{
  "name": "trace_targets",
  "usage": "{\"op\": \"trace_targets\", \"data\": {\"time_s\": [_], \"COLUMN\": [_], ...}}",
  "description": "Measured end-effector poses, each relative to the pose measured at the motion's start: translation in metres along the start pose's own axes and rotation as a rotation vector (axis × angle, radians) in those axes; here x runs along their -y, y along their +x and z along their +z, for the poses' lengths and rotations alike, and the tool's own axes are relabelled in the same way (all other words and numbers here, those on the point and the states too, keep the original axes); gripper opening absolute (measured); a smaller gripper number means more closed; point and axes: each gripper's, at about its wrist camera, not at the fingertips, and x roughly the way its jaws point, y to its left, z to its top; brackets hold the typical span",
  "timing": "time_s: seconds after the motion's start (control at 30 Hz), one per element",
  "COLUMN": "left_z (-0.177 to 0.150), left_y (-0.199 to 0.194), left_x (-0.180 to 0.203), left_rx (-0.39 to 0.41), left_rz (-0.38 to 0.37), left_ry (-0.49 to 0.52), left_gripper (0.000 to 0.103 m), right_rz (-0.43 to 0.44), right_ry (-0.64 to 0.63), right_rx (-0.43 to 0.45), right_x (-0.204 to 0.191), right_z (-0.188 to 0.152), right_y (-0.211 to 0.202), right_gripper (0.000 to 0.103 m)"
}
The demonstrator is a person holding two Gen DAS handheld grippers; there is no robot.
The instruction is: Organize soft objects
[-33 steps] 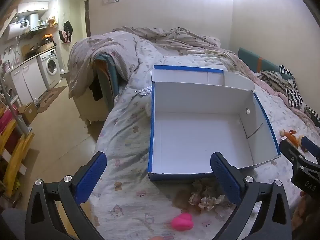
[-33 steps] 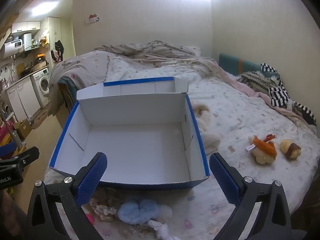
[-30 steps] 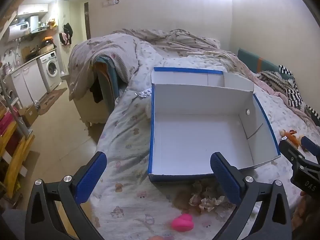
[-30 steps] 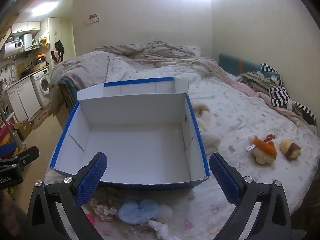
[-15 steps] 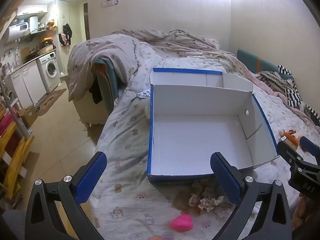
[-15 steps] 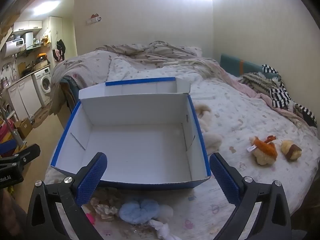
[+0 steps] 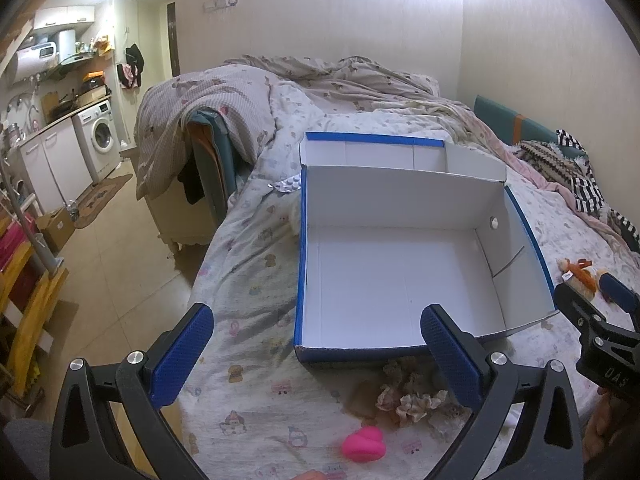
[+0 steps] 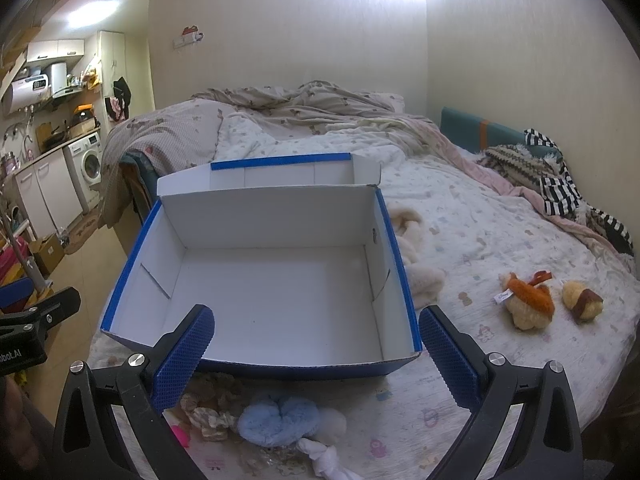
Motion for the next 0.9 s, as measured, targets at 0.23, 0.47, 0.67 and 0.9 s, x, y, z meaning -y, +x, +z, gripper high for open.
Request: {"op": "trace_targets", "data": {"time_s": [0.23,0.47,0.67,0.9], "left_z": [0.0006,0.0006,0.0002,-0.0001], "left_y": [0.0002,0.0002,0.0002,0.0003], "left_x": [-0.0002,-0.0002,-0.0003,-0.0004], "left_rx": [-0.001,-0.001,0.000,0.000], "left_rz": [0.000,-0.001,-0.001,-0.002], "left_ry": [-0.001,-0.001,0.001,0.000], "left_gripper": [0.103,0.103,0.103,0.103], "right_rz": [-0.001,-0.001,-0.001,-0.002], "right_ry": [-0.001,-0.003,-0.003,-0.005], "right_rx": [0.000,-0.002,-0.002,-0.002], "right_x": [-0.0015,-0.0010,-0.0007,-0.0030], "right_z": [-0.0004,-0.0009,-0.0011,-0.0008], "right_y": [0.0003,0.0004,0.0004,0.0003], "right_gripper": [0.103,0.103,0.103,0.103]}}
